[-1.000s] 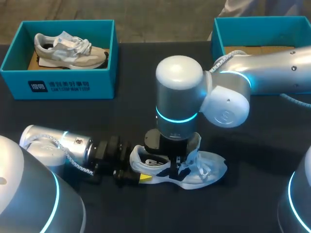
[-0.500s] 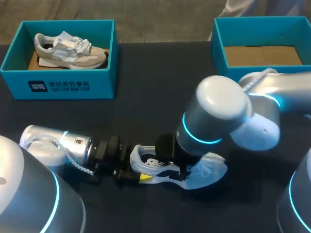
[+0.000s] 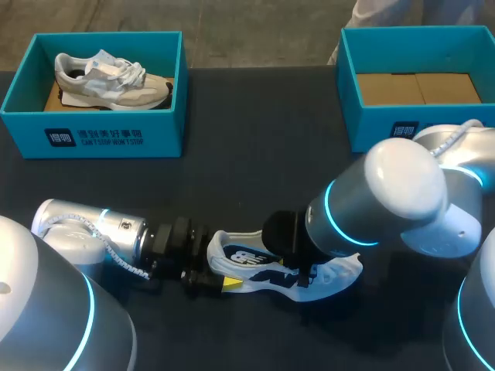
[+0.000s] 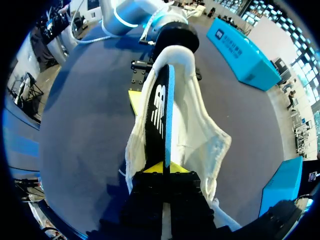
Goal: Take the shoe out of the shoebox, open the shoe tongue, remove and reinsert the insole, then place the shoe into the shoebox
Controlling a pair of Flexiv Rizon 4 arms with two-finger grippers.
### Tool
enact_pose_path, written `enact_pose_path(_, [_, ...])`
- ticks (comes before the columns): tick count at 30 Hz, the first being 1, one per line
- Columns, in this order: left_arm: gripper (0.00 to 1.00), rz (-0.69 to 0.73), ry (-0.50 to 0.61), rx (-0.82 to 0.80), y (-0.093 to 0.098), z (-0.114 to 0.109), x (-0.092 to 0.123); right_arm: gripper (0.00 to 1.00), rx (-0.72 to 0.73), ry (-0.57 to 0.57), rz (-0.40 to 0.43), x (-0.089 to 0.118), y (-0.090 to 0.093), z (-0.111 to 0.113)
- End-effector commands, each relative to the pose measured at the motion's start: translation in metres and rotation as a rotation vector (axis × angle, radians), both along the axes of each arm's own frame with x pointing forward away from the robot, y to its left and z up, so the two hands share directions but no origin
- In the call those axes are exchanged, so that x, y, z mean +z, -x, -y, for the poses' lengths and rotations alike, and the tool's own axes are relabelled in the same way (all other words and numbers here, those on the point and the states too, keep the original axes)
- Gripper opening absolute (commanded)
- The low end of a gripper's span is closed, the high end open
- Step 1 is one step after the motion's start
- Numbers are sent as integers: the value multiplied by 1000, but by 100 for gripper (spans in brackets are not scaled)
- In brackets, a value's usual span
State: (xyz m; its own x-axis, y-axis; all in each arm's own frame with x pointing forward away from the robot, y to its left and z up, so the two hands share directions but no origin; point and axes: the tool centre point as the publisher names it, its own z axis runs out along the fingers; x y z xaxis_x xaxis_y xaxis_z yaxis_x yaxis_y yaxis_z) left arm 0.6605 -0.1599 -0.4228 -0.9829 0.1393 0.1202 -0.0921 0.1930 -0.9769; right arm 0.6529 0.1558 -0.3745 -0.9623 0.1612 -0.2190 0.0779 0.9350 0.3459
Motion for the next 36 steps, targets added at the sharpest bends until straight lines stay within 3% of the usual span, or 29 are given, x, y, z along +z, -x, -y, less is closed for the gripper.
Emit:
enact_pose_path(1, [0,-1,-2,3,-1,-1,-3,0,10,-66,27,5,8,15])
enact_pose_path(13, [0,-1,-2,3,-1,-1,-3,0,65,-84,66,17,3,5])
enact_pose_path(14, [0,-1,-2,3,-1,-1,-3,4,71,-76,65,19,2,2])
enact_pose_path(16, [0,-1,-2,3,-1,-1,-3,33,84,-58,59,22,0,-3])
enact_pose_path(19, [0,-1,-2,3,-1,-1,-3,39,98,-43,54,24,-3,-8])
enact_pose_path(36, [0,-1,-2,3,-1,-1,-3,38,119,-18,3,50,-5,-14])
